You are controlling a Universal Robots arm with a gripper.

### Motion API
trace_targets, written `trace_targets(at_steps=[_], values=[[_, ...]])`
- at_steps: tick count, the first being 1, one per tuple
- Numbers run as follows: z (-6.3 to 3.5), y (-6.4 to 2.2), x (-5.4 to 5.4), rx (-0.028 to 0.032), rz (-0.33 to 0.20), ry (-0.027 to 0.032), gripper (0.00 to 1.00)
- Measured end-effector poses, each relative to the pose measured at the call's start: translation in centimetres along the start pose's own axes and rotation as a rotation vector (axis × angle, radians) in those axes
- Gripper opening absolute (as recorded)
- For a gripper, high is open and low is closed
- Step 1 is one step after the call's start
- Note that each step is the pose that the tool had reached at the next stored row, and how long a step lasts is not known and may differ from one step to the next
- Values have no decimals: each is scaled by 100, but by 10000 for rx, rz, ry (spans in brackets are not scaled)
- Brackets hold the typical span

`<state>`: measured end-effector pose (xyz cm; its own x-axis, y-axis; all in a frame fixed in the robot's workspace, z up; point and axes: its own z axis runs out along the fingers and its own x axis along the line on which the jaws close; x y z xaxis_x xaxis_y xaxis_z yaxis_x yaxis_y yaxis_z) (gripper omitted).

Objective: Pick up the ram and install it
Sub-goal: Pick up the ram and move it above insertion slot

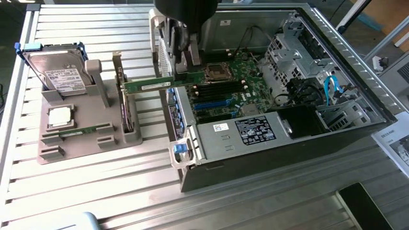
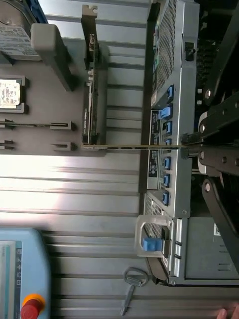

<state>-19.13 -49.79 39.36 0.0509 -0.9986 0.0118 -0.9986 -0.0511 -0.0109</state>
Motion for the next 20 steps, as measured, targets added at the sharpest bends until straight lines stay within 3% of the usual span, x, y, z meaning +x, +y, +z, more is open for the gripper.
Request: trace_targets(at_steps=[20], values=[[5,-427,22,0,-1,0,12]])
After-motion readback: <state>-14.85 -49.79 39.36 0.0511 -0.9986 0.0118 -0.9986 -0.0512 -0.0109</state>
